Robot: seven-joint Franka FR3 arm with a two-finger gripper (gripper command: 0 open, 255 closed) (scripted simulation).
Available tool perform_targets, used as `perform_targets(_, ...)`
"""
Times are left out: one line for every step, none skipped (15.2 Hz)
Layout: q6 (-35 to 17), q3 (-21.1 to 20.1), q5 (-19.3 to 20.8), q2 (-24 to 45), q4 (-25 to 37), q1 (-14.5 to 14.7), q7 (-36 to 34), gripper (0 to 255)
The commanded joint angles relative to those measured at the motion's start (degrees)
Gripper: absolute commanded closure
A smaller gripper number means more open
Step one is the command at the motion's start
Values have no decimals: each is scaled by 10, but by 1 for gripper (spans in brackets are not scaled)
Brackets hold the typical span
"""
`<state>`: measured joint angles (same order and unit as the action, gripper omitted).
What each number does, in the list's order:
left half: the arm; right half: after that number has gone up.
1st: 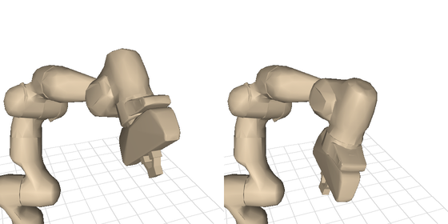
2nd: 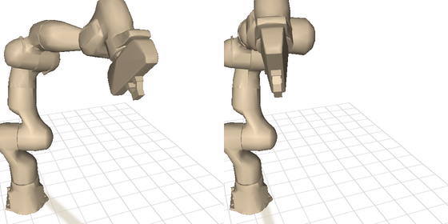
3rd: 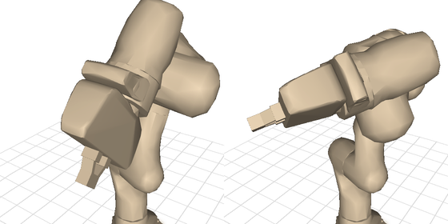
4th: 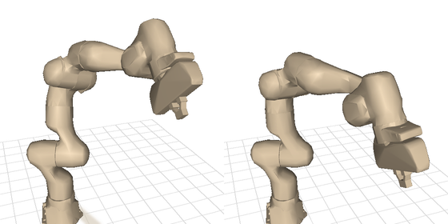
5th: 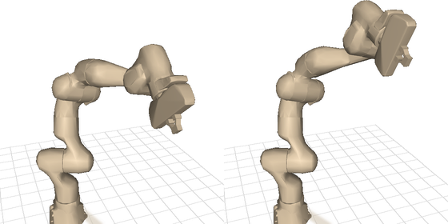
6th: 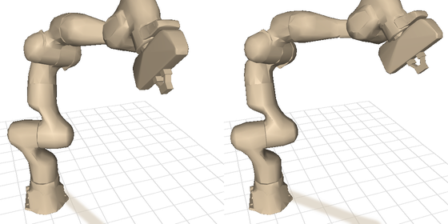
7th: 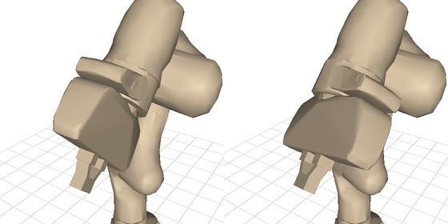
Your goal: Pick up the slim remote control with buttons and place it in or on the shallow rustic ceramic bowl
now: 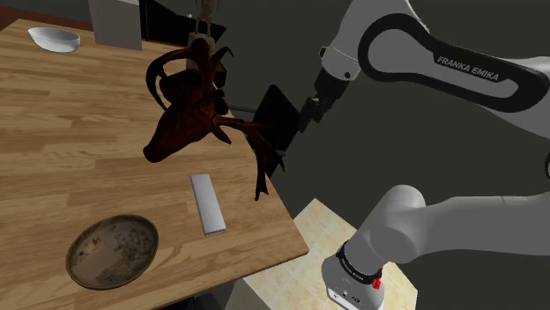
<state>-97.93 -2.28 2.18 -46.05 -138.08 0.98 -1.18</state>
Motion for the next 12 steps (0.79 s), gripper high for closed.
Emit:
perform_targets(0,0,0,0,0,0,0,0)
perform_targets(-11,-10,-7,7,-7,2,-16,0)
perform_targets(-23,-21,-14,14,-14,4,-32,0)
perform_targets(-35,-32,-21,23,-20,6,-47,0)
perform_targets(-47,-42,-28,32,-25,8,-63,0)
perform_targets(-59,-53,-34,42,-30,9,-79,0)
perform_targets(-72,-64,-41,53,-33,11,-94,0)
perform_targets(-84,-74,-47,65,-36,13,-110,0)
perform_targets(-97,-85,-52,78,-38,14,-126,0)
perform_targets(-110,-96,-58,92,-39,16,-141,0)
perform_targets(-123,-106,-63,107,-39,17,-157,0)
perform_targets(-136,-117,-67,122,-38,18,-172,0)
